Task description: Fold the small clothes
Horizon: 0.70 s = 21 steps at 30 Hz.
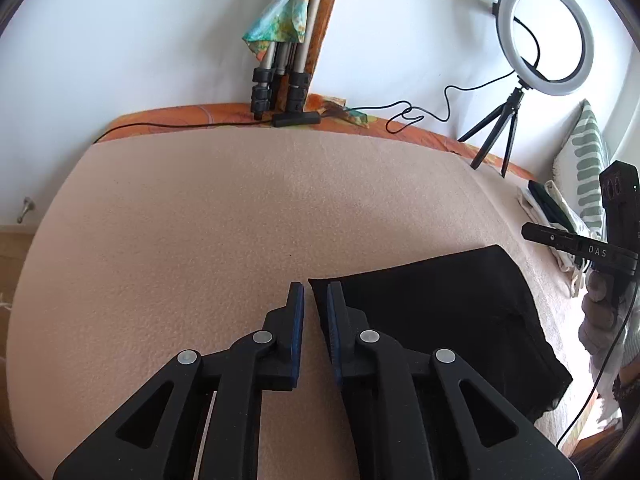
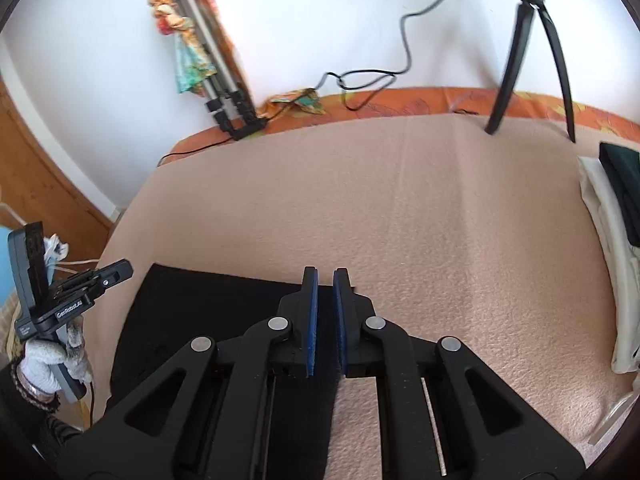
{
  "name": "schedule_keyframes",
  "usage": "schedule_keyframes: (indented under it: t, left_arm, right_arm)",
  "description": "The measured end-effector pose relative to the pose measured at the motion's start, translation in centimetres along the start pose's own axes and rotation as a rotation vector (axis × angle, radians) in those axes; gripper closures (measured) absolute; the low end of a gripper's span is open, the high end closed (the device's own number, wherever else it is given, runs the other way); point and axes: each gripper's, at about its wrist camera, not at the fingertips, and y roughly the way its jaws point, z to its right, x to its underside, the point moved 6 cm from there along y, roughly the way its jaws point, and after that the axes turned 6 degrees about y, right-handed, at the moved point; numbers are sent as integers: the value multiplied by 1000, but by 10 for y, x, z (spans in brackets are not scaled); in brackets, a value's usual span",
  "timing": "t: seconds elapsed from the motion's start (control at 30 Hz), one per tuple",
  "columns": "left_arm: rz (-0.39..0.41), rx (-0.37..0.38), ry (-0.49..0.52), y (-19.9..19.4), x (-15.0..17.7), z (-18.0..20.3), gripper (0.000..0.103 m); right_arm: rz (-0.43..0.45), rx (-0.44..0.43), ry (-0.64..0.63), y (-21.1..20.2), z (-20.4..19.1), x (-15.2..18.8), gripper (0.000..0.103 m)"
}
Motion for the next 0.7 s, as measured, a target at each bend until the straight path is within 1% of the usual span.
schedule_keyframes:
  t: [0.03,0.07,0.1,0.13,0.17,0.2,0.23,0.27,0.37,0.4,0.47,0.57,0.6,0.63,0.7]
  left_arm:
    - [-3,11,-7,-6,3,1,90]
    - [-10,31,-12,-13,7,4,89]
    - [-15,42,-14,-19,11,7,89]
    - [-25,57,-31,-26,18,9,88]
    - [-41,82,-52,-30,24,11,80]
    - [-61,108,-82,-35,31,13,63]
    - [-72,125,-116,-40,38,14,56]
    - [-74,150,-153,-44,46,14,52]
    - [-124,213,-246,-47,70,17,52]
    - [-137,233,-278,-47,77,18,52]
    - [-156,277,-353,-47,92,21,52]
    - [-189,328,-438,-42,111,27,52]
    - [-176,342,-456,-42,114,28,52]
    - [-160,341,-461,-43,114,29,52]
    - [-166,371,-470,-42,113,33,52]
  right_arm:
    - [-15,-16,-33,-3,-11,4,93]
    - [-20,-11,-61,-5,-18,8,90]
    - [-23,-2,-86,-5,-24,12,83]
    - [-32,1,-100,-4,-28,16,80]
    - [-41,-3,-102,-3,-29,19,75]
    - [-50,-10,-96,-2,-27,21,73]
    - [-59,-19,-86,-1,-25,23,71]
    - [-63,-24,-70,-1,-21,24,70]
    - [-61,-65,16,-3,-4,20,56]
    - [-60,-84,51,-3,3,19,54]
    - [-77,-129,113,-2,15,19,52]
    - [-90,-149,178,5,33,21,52]
    - [-96,-159,197,8,38,22,52]
    - [-101,-174,220,11,42,23,52]
    - [-105,-198,255,16,49,23,52]
